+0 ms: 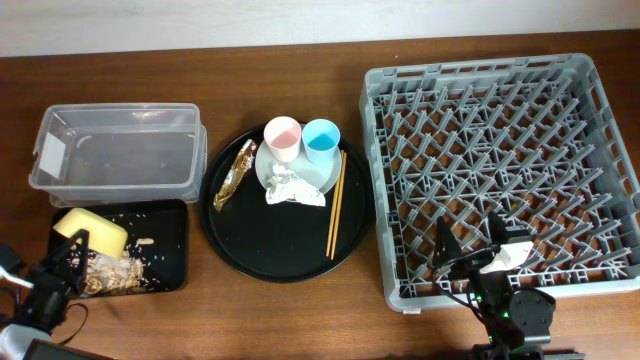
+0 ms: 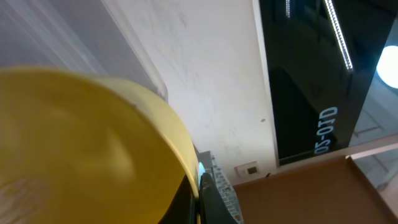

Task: Sort waste into correct bins and load items into the dishwasher rack
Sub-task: 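Carry the yellow bowl left and tip food scraps onto black tray, then return the yellow bowl to the round tray with the left gripper, then grasp the crumpled white tissue on the plate with the left gripper, then carry the tissue left and drop it into the clear bin, then grasp the Nescafe Gold wrapper on the tray with the left gripper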

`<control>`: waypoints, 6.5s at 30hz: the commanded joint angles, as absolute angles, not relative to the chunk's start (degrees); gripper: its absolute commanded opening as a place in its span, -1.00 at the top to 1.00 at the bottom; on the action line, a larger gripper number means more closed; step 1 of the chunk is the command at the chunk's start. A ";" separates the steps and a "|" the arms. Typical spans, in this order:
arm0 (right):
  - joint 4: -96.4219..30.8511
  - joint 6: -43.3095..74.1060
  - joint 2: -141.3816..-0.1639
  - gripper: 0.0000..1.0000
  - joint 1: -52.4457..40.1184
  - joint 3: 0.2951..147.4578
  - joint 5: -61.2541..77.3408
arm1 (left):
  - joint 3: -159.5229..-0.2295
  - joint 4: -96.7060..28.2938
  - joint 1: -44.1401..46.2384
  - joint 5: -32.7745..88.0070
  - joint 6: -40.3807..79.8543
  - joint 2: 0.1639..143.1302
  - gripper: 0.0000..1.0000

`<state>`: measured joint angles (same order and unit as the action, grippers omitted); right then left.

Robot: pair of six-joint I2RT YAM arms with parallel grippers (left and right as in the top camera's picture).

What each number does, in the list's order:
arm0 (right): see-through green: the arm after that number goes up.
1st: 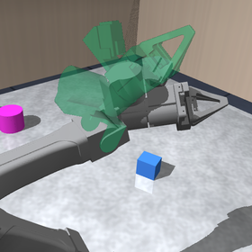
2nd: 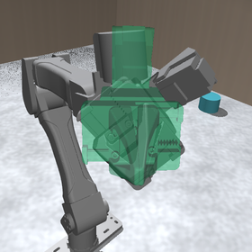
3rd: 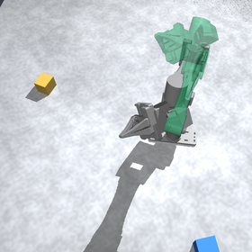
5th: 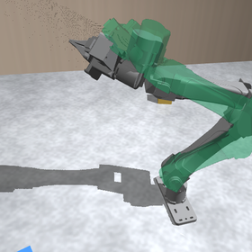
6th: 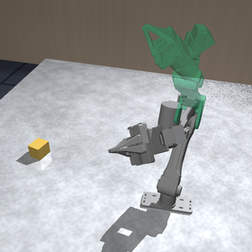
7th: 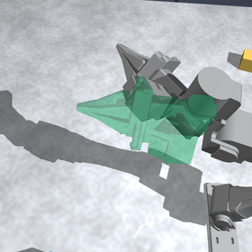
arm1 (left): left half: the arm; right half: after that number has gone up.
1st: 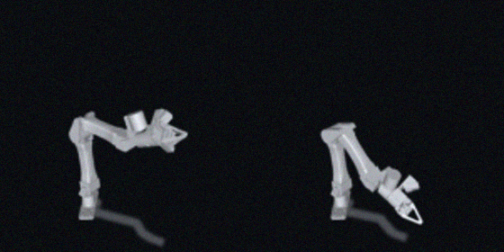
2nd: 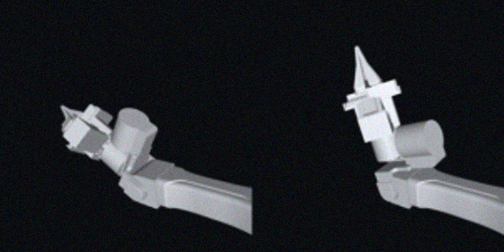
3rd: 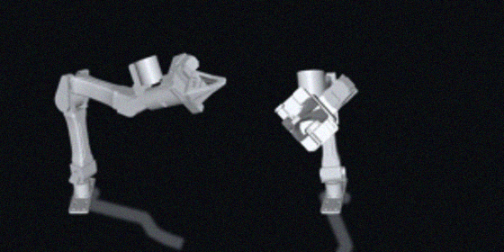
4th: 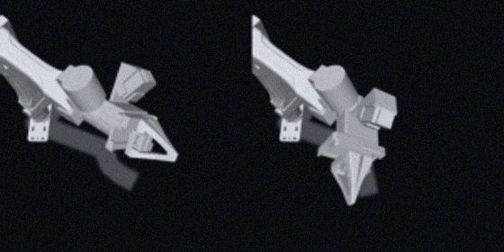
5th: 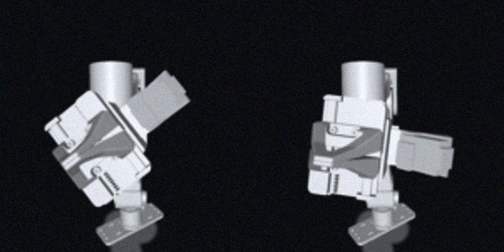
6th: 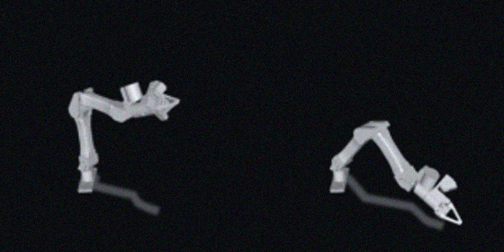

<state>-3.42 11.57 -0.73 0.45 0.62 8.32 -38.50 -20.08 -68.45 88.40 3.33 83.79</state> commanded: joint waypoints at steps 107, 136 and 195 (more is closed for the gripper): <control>-3.68 11.44 -0.36 -0.97 0.78 0.32 8.82 | -56.10 -14.57 28.73 -9.08 20.71 101.38 -0.04; -3.68 11.44 -0.36 -0.96 0.78 0.32 8.82 | -66.17 -28.16 28.60 -23.73 19.42 90.00 1.00; -3.66 11.44 -0.36 -0.97 0.78 0.32 8.82 | -67.26 -36.75 17.21 -17.32 5.10 102.67 0.37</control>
<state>-3.42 11.60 -0.73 0.45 0.62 8.51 -67.92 -38.89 17.19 -17.39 10.55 99.63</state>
